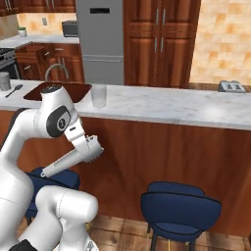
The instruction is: Take the tongs from the drawer on the right and place them on the dining counter next to the tray containing the hot dog.
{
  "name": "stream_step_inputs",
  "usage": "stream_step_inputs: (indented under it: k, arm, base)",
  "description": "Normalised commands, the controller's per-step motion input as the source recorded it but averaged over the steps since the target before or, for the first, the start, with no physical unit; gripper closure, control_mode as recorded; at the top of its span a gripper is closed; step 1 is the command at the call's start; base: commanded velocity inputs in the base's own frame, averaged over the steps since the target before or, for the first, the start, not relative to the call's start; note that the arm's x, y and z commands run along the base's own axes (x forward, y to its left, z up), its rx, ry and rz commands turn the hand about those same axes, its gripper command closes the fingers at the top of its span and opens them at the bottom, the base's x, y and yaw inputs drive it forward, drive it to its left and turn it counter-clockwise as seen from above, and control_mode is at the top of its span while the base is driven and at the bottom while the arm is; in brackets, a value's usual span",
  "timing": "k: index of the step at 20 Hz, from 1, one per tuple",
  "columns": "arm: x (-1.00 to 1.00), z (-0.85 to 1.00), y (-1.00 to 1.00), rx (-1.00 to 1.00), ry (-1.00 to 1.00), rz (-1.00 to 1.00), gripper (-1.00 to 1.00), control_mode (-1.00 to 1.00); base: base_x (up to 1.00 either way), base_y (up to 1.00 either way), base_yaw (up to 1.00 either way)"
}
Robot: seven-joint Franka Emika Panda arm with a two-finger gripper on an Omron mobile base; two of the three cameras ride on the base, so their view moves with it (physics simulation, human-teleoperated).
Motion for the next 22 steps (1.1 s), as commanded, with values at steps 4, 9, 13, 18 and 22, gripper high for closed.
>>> stream_step_inputs:
  k: [4, 9, 13, 18, 22]
  arm:
    - [0.0, 0.0, 0.0, 0.0, 0.0, 0.0, 1.0, 1.0]
    - [0.0, 0.0, 0.0, 0.0, 0.0, 0.0, 1.0, 1.0]
    - [0.0, 0.0, 0.0, 0.0, 0.0, 0.0, 1.0, 1.0]
    - [0.0, 0.0, 0.0, 0.0, 0.0, 0.0, 1.0, 1.0]
    - [0.0, 0.0, 0.0, 0.0, 0.0, 0.0, 1.0, 1.0]
  base:
    - [0.0, 0.39, -0.14]
    - [0.26, 0.17, -0.08]
    - [0.73, 0.35, -0.12]
    - [0.44, 0.23, -0.08]
    - [0.34, 0.12, -0.03]
